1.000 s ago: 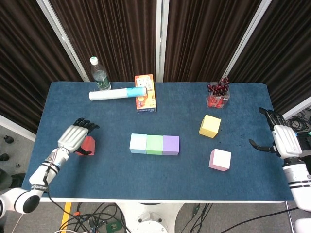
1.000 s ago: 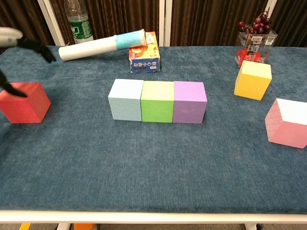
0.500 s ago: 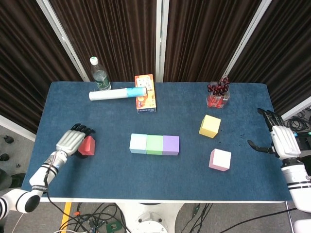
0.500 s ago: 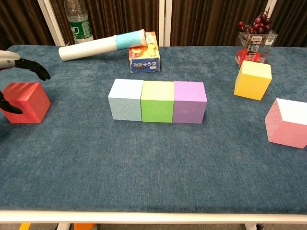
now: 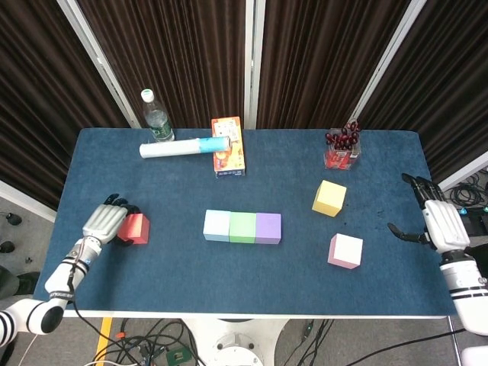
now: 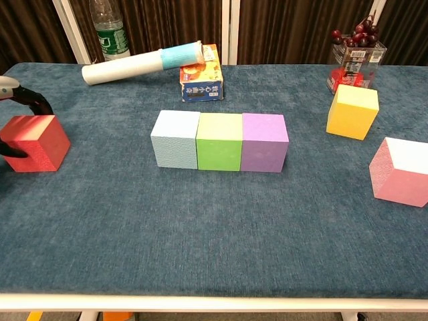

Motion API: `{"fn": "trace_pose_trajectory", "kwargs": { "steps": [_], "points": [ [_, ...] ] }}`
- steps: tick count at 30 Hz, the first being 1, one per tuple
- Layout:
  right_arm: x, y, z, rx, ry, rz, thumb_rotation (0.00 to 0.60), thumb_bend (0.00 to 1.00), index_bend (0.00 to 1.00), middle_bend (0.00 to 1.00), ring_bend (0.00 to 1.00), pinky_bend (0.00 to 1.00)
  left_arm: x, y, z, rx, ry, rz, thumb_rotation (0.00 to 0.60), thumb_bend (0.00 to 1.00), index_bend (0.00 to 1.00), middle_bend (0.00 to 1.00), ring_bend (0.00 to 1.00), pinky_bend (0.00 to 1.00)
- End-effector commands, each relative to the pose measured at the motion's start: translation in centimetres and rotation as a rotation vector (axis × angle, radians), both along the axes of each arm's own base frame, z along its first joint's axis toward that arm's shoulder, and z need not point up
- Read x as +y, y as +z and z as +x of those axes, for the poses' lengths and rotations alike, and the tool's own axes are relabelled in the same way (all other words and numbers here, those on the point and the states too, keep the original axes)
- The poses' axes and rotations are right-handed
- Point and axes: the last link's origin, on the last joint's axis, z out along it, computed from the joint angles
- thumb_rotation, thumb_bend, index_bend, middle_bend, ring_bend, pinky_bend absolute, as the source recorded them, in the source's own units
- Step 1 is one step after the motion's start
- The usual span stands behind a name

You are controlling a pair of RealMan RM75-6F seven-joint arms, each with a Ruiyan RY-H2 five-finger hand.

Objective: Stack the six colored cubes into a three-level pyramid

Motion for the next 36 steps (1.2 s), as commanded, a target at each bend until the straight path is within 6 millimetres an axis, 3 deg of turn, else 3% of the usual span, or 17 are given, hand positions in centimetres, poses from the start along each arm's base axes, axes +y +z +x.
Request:
{"fn": "trace_pose_trajectory", "kwargs": {
  "steps": [1,9,20,28,36],
  "points": [
    [0.2,-0.3,0.0,0.008,0.0,0.013,0.6,0.16,0.0,0.11,0.0,0.0,0.1,-0.1,0.1,-0.006,-0.001,0.0,0.6,0.17,0.4,0.45,0.24,0.14],
    [0.8,-0.6,0.5,0.035,0.021,0.012,0.6,0.16,0.0,0.11,0.0,0.0,0.8,0.9,3.6,-0.12,-0.055,0.028,0.6,0.18,0.41,0.49,0.27,0.16],
    [0.7,-0.2,0.8,0.049,0.024,-0.008,0.6,0.16,0.0,0.11,0.0,0.0,2.6,2.3,13.1,-0.211,-0.237,0.015,0.6,0.18,0.4,0.47,0.27,0.15],
    [0.8,0.0,0.7,0.052,0.016,-0.01,0.6,0.16,0.0,0.11,0.0,0.0,3.1,0.5,18.6,-0.174,-0.309,-0.057,0.6,0.17,0.4,0.47,0.27,0.15],
    [0.9,0.2,0.4,0.05,0.008,-0.011,0.6,0.16,0.0,0.11,0.0,0.0,3.0,-1.9,21.8,-0.134,-0.328,-0.117,0.6,0.17,0.39,0.46,0.27,0.15]
  ]
}}
